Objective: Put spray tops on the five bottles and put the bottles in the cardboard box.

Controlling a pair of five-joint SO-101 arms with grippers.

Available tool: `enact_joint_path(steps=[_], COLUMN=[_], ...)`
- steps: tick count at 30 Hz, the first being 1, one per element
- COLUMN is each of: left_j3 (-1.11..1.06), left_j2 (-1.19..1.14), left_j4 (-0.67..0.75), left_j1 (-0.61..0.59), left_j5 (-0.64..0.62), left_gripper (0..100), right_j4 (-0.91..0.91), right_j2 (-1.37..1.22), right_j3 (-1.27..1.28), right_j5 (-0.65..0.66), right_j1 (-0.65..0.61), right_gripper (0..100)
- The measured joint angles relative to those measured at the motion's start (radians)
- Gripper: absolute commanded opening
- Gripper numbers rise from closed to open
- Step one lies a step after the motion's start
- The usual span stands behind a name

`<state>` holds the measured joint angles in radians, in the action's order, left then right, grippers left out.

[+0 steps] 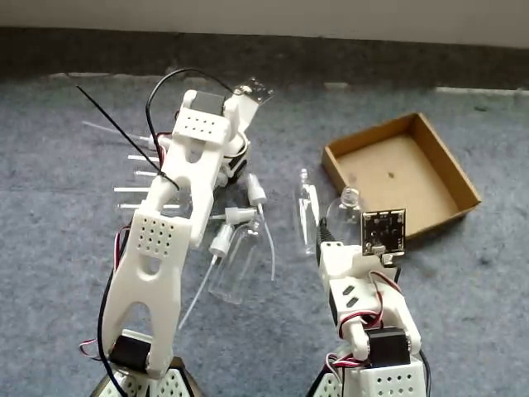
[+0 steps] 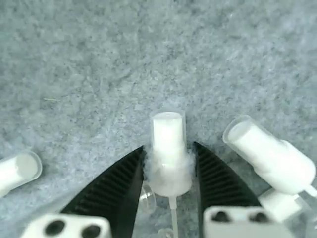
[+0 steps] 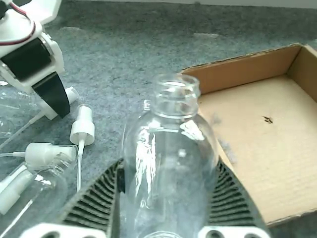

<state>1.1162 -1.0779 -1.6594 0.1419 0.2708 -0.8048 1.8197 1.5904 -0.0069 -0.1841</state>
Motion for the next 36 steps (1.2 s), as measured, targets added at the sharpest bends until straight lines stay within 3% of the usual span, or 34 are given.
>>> enact_joint_path(steps=[12, 20, 27, 30, 36], left_j3=[0.020, 0.193, 0.368, 0.446, 0.499], left_j2=[0.000, 0.035, 0.129, 0.181, 0.290], left_j4=[-0.002, -0.080, -0.087, -0.089, -0.089], left_j1=[0.035, 0.144, 0.143, 0.149, 0.143], left_j5=[0.000, 0.002, 0.003, -0.052, -0.293], left_gripper=[5, 5, 5, 5, 5], right_j4=[0.000, 0.002, 0.081, 0.133, 0.265], right_j2=[0.000, 0.000, 0.002, 0.000, 0.000], right_j3=[0.000, 0.000, 0.037, 0.074, 0.078], right_j5=[0.000, 0.000, 0.000, 0.000, 0.000], right_j1=[0.000, 0.000, -0.049, -0.081, -0.126], right_gripper=[9.6, 9.6, 9.6, 9.6, 9.6])
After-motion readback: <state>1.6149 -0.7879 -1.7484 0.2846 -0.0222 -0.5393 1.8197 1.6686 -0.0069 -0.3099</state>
